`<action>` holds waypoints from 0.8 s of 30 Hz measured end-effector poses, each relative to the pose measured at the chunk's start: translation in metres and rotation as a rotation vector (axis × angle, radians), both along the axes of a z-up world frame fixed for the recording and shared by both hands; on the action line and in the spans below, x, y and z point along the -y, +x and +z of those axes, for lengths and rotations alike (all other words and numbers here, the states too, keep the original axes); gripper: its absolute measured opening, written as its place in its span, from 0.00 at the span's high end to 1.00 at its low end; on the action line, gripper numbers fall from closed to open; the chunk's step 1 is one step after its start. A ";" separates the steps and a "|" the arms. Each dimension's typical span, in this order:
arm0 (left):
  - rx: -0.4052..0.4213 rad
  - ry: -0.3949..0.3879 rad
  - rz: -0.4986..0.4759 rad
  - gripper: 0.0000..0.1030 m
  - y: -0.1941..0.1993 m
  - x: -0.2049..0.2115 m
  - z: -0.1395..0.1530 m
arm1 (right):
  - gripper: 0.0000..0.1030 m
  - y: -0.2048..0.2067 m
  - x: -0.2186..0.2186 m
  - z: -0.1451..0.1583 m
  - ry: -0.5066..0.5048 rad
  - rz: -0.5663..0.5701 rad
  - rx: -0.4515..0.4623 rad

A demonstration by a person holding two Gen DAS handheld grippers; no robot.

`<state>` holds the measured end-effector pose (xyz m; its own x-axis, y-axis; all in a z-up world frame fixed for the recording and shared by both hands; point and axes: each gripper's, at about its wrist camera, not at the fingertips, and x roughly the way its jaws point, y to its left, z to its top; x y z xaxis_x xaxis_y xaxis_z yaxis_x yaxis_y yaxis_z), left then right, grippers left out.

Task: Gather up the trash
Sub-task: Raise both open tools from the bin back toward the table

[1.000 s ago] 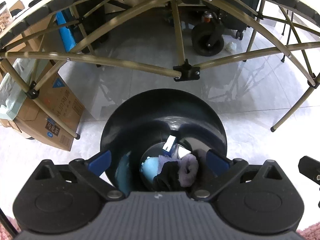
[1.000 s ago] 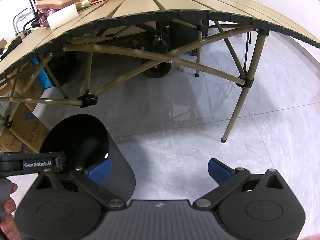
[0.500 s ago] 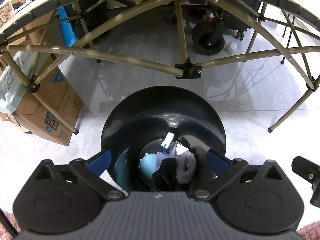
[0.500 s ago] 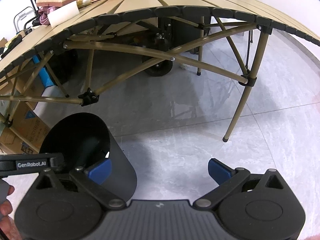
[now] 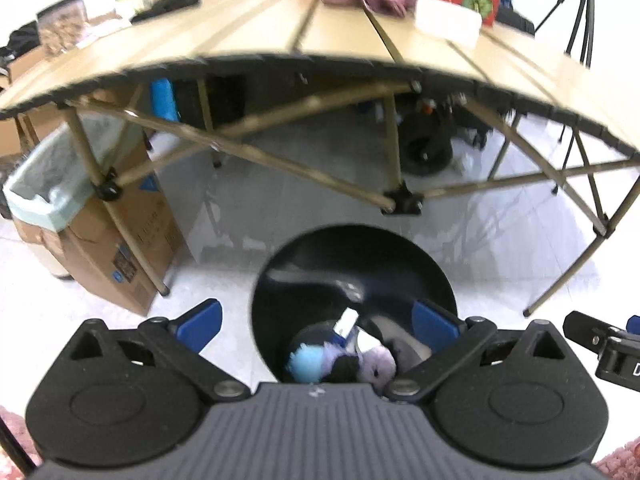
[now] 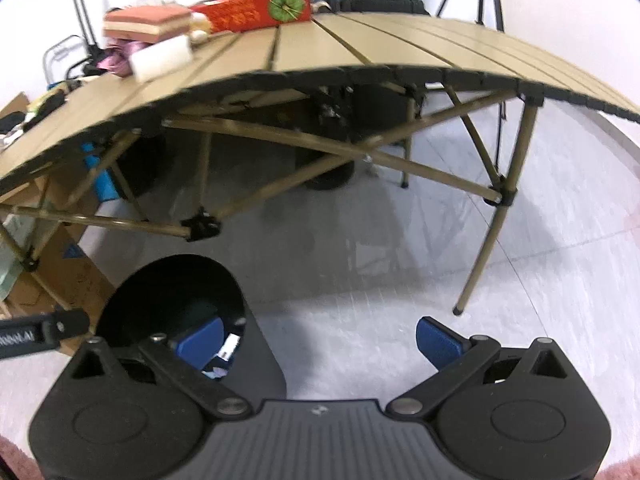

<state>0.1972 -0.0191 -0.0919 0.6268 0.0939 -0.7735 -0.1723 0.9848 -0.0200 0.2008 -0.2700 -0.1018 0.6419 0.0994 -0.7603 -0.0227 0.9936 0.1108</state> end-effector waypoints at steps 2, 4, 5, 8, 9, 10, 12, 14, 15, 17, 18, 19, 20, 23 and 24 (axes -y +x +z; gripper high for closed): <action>0.020 0.012 0.017 0.00 -0.008 -0.008 0.003 | 0.00 -0.008 -0.005 0.004 0.020 0.023 0.034; 0.023 -0.017 0.031 0.00 -0.015 -0.019 0.004 | 0.00 -0.014 -0.010 0.009 0.022 0.042 0.068; 0.027 -0.035 0.039 0.00 -0.018 -0.025 0.005 | 0.00 -0.016 -0.012 0.012 0.025 0.049 0.080; 0.052 -0.059 0.066 0.00 -0.025 -0.037 0.011 | 0.00 -0.024 -0.016 0.019 0.028 0.079 0.132; 0.068 -0.058 0.074 0.00 -0.027 -0.041 0.013 | 0.00 -0.027 -0.017 0.021 0.028 0.084 0.146; 0.085 -0.055 0.083 0.00 -0.029 -0.044 0.017 | 0.00 -0.029 -0.018 0.022 0.035 0.089 0.155; 0.113 -0.064 0.089 0.00 -0.032 -0.049 0.024 | 0.00 -0.033 -0.018 0.026 0.051 0.098 0.180; 0.140 -0.077 0.093 0.00 -0.035 -0.055 0.033 | 0.00 -0.036 -0.020 0.031 0.062 0.103 0.208; 0.160 -0.078 0.092 0.00 -0.036 -0.057 0.039 | 0.00 -0.037 -0.020 0.035 0.069 0.106 0.226; 0.202 -0.073 0.085 0.00 -0.038 -0.060 0.051 | 0.00 -0.039 -0.022 0.042 0.080 0.114 0.265; 0.225 -0.071 0.079 0.00 -0.039 -0.060 0.057 | 0.00 -0.040 -0.023 0.047 0.086 0.122 0.292; 0.248 -0.070 0.072 0.00 -0.040 -0.060 0.063 | 0.00 -0.040 -0.024 0.052 0.089 0.130 0.317; 0.272 -0.069 0.064 0.00 -0.040 -0.060 0.069 | 0.00 -0.040 -0.026 0.057 0.091 0.139 0.346; 0.327 -0.050 0.054 0.00 -0.037 -0.059 0.085 | 0.00 -0.038 -0.031 0.073 0.082 0.163 0.424; 0.339 -0.044 0.053 0.00 -0.035 -0.058 0.088 | 0.00 -0.036 -0.032 0.077 0.082 0.167 0.440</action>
<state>0.1620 0.0390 -0.0042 0.8441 0.1046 -0.5259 -0.1998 0.9715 -0.1273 0.1647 -0.2375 -0.0249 0.8713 0.2773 -0.4050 -0.2440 0.9606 0.1327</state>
